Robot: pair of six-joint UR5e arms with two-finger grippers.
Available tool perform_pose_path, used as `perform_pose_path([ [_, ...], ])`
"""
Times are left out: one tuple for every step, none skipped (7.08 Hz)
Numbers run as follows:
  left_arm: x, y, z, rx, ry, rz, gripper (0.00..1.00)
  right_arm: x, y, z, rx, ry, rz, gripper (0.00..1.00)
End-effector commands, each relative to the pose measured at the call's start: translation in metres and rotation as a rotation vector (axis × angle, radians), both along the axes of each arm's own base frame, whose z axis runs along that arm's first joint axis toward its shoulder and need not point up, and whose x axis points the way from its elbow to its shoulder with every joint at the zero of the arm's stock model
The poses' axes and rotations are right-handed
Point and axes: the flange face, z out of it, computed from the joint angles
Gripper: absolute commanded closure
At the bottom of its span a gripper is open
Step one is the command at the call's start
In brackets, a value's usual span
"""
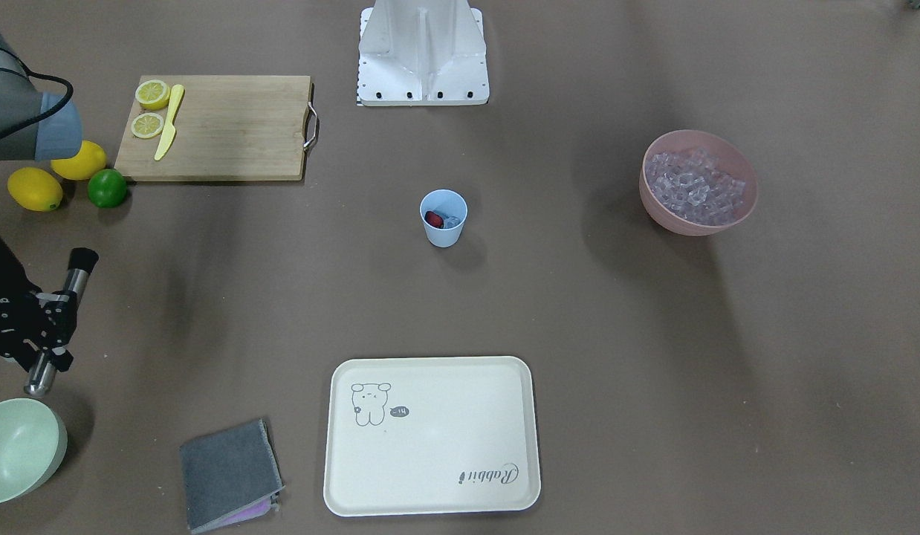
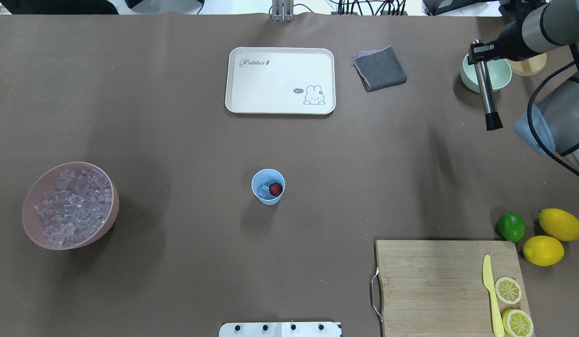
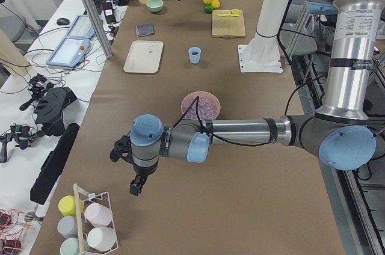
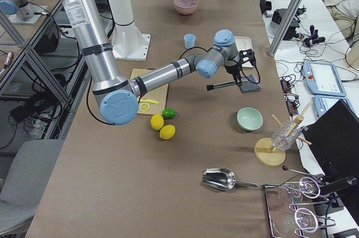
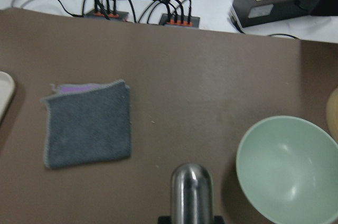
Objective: Mash ice and strawberries in cup
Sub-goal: 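Lower the muddler onto the table beside the green bowl and release it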
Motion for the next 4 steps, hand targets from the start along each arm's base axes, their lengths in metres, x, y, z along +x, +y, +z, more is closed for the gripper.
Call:
perform_pose_path([
  [0.017,-0.005,-0.001,0.031,-0.003,0.033,0.02,0.008,0.011,0.055,-0.237,0.097,-0.111,1.00],
  [0.031,-0.008,-0.003,0.051,-0.003,0.058,0.02,0.010,0.025,0.084,-0.284,0.117,-0.113,1.00],
  [0.039,-0.010,-0.004,0.054,-0.003,0.072,0.02,0.005,0.027,0.106,-0.289,0.128,-0.118,1.00],
  [0.043,-0.012,-0.005,0.056,-0.003,0.080,0.02,-0.001,0.024,0.131,-0.280,0.125,-0.118,1.00],
])
